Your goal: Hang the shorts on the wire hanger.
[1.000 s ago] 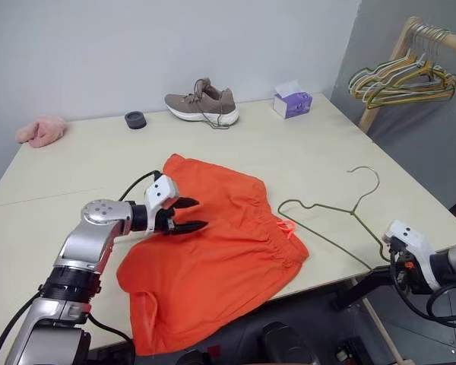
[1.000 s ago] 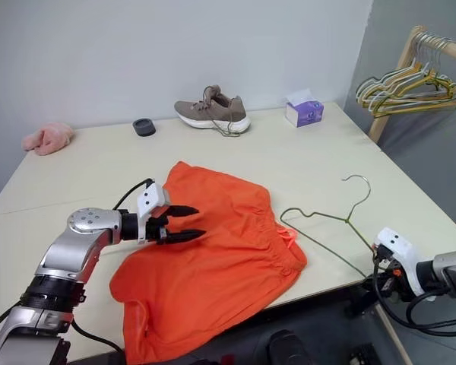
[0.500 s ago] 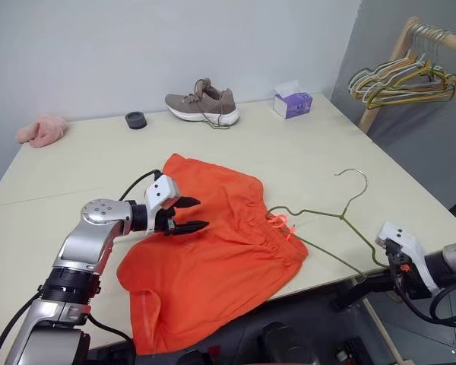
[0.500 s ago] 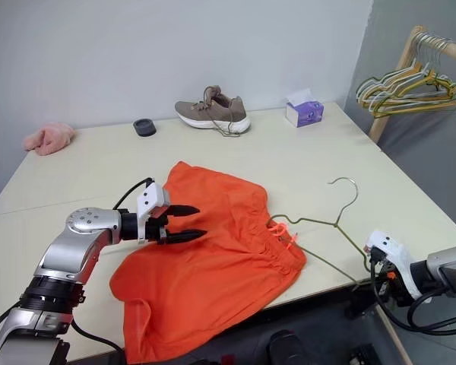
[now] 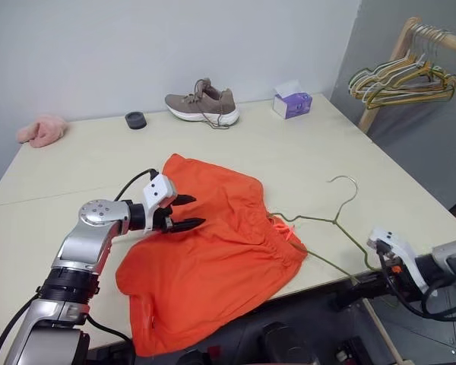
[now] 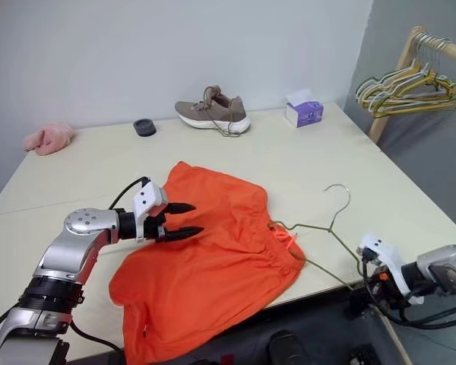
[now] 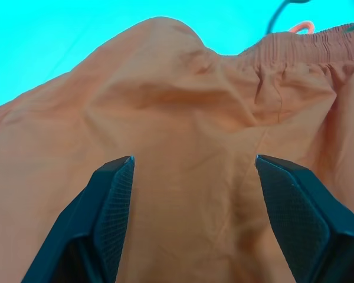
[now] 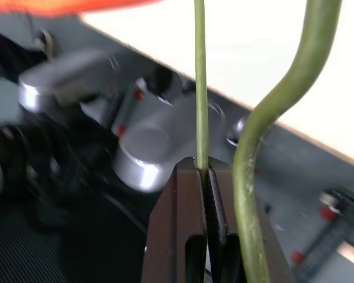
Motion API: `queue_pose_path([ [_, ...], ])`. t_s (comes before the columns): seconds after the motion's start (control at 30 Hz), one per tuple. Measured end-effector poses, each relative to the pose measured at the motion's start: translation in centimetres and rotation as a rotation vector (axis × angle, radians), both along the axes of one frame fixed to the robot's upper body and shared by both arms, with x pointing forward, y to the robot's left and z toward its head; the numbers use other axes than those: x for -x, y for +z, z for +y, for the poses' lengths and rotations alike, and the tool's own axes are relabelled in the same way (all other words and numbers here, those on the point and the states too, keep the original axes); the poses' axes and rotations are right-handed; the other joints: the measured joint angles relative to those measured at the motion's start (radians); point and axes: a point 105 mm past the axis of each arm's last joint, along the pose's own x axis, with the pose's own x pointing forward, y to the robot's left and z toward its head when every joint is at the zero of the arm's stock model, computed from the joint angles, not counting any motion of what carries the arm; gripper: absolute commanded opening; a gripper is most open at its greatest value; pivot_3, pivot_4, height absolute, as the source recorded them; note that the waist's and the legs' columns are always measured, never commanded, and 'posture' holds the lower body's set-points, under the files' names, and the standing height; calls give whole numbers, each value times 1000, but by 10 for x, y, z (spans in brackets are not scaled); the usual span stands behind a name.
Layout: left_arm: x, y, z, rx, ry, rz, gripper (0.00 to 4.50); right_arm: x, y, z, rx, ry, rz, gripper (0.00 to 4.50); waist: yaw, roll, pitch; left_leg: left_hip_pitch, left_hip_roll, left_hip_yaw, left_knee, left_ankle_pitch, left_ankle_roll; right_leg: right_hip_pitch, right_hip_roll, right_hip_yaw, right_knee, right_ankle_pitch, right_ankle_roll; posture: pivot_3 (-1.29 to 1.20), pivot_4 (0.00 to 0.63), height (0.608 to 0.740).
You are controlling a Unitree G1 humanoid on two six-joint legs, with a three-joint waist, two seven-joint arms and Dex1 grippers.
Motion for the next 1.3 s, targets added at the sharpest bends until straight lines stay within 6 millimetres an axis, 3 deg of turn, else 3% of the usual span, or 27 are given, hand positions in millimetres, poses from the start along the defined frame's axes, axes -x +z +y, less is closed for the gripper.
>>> queue_pose_path([
  [0.5, -2, 4, 3, -4, 20, -33, 3460, 12, -7, 7, 17, 12, 136, 0, 63, 0, -1, -1, 0, 0, 0, 0, 0, -1, 0, -1, 0, 0, 0, -221, 42, 740],
  [0.63, -2, 3, 3, -3, 21, -44, 3460, -1, -14, 35, -97, -41, 191, 0, 59, -3, -3, 0, 1, 0, 0, 0, 0, -1, 1, 0, 1, 1, -1, -220, 37, 740],
  [0.77, -2, 3, 3, -8, 20, -51, 3460, -15, -13, 37, -113, -107, 187, 0, 70, -2, -3, -1, 0, 0, 1, 0, 0, -1, 0, -1, 0, 1, -1, -213, 33, 740],
  [0.87, -2, 3, 3, -10, 22, -52, 3460, -43, -9, 42, -158, -205, 139, 0, 72, -3, -3, -1, 0, 0, 1, 0, 0, -1, 0, 0, 1, 3, -3, -215, 31, 740],
  [1.03, -3, 3, 3, -11, 22, -55, 3460, -68, 16, 55, -248, -234, 49, 0, 77, -3, -3, -2, 0, -1, 0, 0, 0, -1, 0, 0, 0, 3, -4, -216, 32, 740],
  [1.13, -3, 3, 3, -12, 23, -55, 3460, -67, 26, 62, -248, -186, 1, 0, 77, -2, -3, -3, 0, -2, -1, 0, 0, -2, 0, -1, 0, 4, -5, -217, 35, 740],
  [1.3, -3, 3, 4, -14, 25, -56, 3460, -53, 3, 68, -141, -124, 46, 0, 78, -3, -4, -5, 0, -3, -1, 0, 0, -3, -1, -1, 0, 4, -5, -212, 38, 740],
])
